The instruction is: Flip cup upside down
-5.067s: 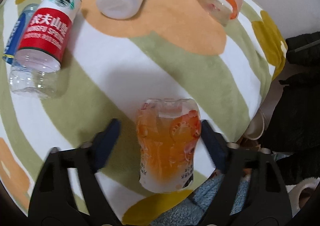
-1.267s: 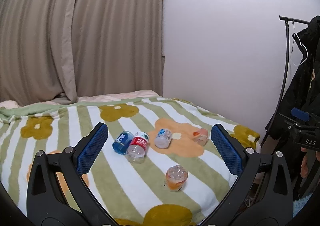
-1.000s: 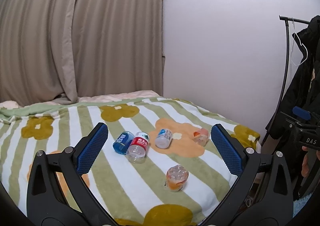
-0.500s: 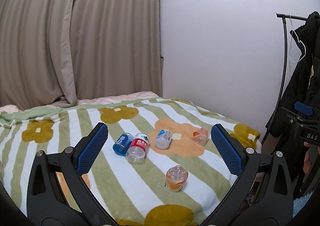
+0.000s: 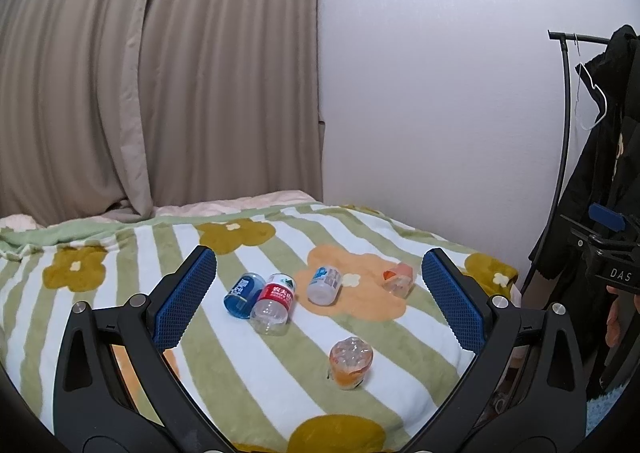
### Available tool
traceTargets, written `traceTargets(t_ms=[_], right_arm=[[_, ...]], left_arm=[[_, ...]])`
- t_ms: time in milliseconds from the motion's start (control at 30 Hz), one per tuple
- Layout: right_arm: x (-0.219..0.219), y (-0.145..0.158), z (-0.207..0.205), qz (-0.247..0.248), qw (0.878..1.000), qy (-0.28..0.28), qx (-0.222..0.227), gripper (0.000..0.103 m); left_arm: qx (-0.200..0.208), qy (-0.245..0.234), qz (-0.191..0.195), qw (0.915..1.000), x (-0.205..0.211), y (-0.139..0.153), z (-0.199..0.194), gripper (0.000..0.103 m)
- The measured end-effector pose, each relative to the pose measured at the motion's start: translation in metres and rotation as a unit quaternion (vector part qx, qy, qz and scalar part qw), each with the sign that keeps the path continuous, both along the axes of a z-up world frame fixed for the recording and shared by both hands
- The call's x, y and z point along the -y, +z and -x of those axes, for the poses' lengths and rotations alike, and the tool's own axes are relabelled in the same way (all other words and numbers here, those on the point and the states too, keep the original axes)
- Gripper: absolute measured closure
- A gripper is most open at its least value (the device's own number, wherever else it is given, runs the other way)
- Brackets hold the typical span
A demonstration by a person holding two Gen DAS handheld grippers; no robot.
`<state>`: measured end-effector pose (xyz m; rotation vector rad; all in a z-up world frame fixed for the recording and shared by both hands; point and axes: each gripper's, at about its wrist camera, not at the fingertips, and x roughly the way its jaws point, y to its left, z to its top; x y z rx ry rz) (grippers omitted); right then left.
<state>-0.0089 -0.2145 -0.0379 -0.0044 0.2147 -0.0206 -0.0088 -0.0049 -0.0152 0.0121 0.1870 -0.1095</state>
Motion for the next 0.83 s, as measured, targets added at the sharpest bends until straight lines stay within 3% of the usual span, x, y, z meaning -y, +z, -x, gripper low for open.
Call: traceTargets(t_ms=[467,833], right_arm=[[0.0000,0.0011,-0.0023,0.000,1.000,0.000,0.003,0.000],[-0.0006,-0.0007,-0.0024,0.000,1.000,0.000,0.001,0.000]], left_arm=[[-0.002,-0.007,-0.010,0.9999,0.0032,0.0016,-0.0017,0.000],[0.010,0.015,-0.012,0.9998,0.0043,0.0015,-0.0008,0.000]])
